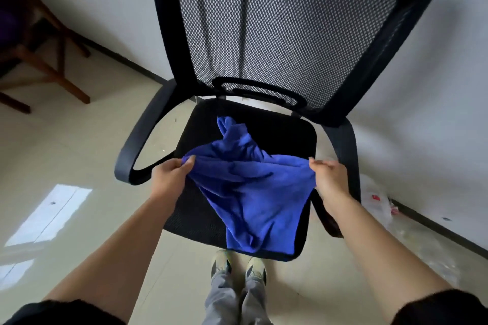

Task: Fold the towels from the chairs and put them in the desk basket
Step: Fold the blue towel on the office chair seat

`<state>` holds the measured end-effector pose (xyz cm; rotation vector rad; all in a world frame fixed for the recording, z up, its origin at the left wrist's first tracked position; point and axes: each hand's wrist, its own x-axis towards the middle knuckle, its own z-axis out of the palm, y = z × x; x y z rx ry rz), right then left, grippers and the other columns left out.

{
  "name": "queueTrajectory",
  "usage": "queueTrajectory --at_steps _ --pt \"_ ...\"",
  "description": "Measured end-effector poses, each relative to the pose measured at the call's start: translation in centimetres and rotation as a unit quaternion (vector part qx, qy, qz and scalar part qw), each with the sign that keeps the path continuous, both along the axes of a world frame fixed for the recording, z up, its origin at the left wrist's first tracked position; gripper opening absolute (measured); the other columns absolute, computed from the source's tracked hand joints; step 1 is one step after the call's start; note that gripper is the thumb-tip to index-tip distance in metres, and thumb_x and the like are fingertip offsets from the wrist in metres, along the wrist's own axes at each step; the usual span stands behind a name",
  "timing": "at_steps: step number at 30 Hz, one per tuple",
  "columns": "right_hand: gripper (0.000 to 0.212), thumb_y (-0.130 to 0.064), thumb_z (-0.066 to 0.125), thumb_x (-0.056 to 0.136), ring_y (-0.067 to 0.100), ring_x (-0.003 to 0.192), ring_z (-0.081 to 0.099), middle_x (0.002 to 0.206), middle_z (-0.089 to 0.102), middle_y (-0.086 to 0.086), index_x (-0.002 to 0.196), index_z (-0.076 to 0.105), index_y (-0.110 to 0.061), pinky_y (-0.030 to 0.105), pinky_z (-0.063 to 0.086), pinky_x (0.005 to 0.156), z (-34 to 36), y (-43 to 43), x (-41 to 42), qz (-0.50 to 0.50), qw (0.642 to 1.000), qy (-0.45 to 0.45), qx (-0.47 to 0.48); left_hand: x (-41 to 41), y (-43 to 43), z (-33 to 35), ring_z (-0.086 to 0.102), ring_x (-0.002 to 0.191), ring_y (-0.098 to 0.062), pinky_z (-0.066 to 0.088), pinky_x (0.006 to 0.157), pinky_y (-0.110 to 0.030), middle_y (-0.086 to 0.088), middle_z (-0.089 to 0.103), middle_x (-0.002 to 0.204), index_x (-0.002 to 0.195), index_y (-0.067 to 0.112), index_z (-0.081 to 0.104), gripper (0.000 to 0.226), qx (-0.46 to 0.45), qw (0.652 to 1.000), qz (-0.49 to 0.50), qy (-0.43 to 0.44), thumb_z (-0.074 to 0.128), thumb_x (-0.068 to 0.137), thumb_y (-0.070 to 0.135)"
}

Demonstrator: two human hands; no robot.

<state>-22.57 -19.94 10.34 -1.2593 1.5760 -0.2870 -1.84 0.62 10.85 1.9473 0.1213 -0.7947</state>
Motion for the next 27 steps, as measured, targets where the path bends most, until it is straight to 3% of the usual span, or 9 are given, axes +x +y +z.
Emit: queueTrajectory --at_steps 4,7,9,12,15,18,21,24,27 --pt "0.032 -0.015 0.06 0.082 0.021 0.056 0.035 0.051 0.039 0.012 0.053 0.049 -0.007 0.031 0.032 0.056 5.7 -0.2 -1.1 -0.067 0.997 -0.028 0.036 0.3 1.5 5.5 0.056 0.085 -0.025 0.049 0.094 -0.044 -0.009 0.061 0.079 0.07 0.014 0.062 0.021 -0.049 0.998 0.038 0.024 0.068 0.087 0.024" --pt "0.024 -0.012 0.054 0.079 0.022 0.056 0.034 0.056 0.033 0.022 0.06 0.045 -0.001 0.031 0.03 0.054 9.8 0.5 -2.1 -0.092 0.992 -0.056 0.059 0.1 2.9 8.9 0.056 0.087 -0.027 0.048 0.099 -0.047 -0.012 0.061 0.085 0.074 0.013 0.061 0.017 -0.066 0.997 0.036 0.026 0.065 0.09 0.02" --pt "0.02 -0.013 0.054 0.08 0.021 0.056 0.039 0.06 0.04 0.01 0.062 0.045 -0.011 0.029 0.033 0.054 12.5 1.0 -2.6 -0.117 0.987 -0.086 0.069 -0.3 3.6 11.4 0.058 0.085 -0.028 0.053 0.092 -0.045 -0.011 0.059 0.081 0.076 0.014 0.06 0.016 -0.062 0.997 0.039 0.011 0.064 0.09 0.019" --pt "0.011 -0.013 0.057 0.078 0.024 0.067 0.052 0.073 0.052 0.014 0.067 0.054 -0.011 0.033 0.047 0.063 15.0 0.6 -3.6 -0.127 0.984 -0.114 0.047 -0.3 3.9 14.5 0.053 0.071 -0.021 0.053 0.072 -0.03 -0.007 0.053 0.073 0.072 0.015 0.059 0.018 -0.063 0.997 0.036 0.0 0.066 0.089 0.017" --pt "0.006 -0.008 0.058 0.08 0.025 0.079 0.059 0.085 0.059 0.017 0.074 0.061 -0.008 0.034 0.052 0.07 16.5 -0.4 -4.6 -0.115 0.98 -0.161 0.031 0.7 4.2 16.9 0.052 0.071 -0.023 0.048 0.079 -0.036 -0.011 0.055 0.077 0.071 0.011 0.061 0.015 -0.078 0.997 0.017 0.0 0.069 0.083 0.016" --pt "0.009 -0.002 0.054 0.083 0.023 0.073 0.058 0.08 0.058 0.012 0.078 0.058 -0.008 0.032 0.048 0.065 18.5 -0.8 -5.4 -0.078 0.976 -0.203 0.024 1.2 4.2 19.1 0.056 0.081 -0.029 0.049 0.089 -0.04 -0.017 0.057 0.086 0.08 0.004 0.064 0.007 -0.112 0.994 0.01 0.013 0.066 0.081 0.01" --pt "0.018 0.003 0.049 0.084 0.02 0.071 0.056 0.079 0.057 0.008 0.095 0.059 -0.008 0.03 0.046 0.068 19.9 -0.9 -5.7 -0.032 0.978 -0.204 0.011 1.3 3.8 20.5 0.047 0.07 -0.026 0.044 0.072 -0.036 -0.015 0.049 0.083 0.073 0.001 0.061 0.007 -0.158 0.986 0.03 0.035 0.066 0.07 0.005" --pt "0.023 0.004 0.044 0.081 0.02 0.07 0.055 0.081 0.059 0.008 0.082 0.064 -0.009 0.029 0.046 0.071 21.3 -0.9 -5.8 -0.011 0.978 -0.206 0.016 1.2 3.7 21.3 0.041 0.06 -0.021 0.038 0.062 -0.032 -0.011 0.045 0.073 0.073 0.003 0.058 0.014 -0.184 0.981 0.036 0.058 0.064 0.06 0.005" --pt "0.019 -0.005 0.042 0.083 0.023 0.071 0.057 0.079 0.063 0.009 0.074 0.06 -0.008 0.034 0.047 0.076 22.3 -1.4 -6.0 -0.029 0.973 -0.225 0.036 0.7 3.2 22.0 0.036 0.057 -0.018 0.037 0.061 -0.033 -0.006 0.04 0.068 0.069 0.007 0.056 0.005 -0.191 0.978 0.036 0.077 0.059 0.068 0.003"
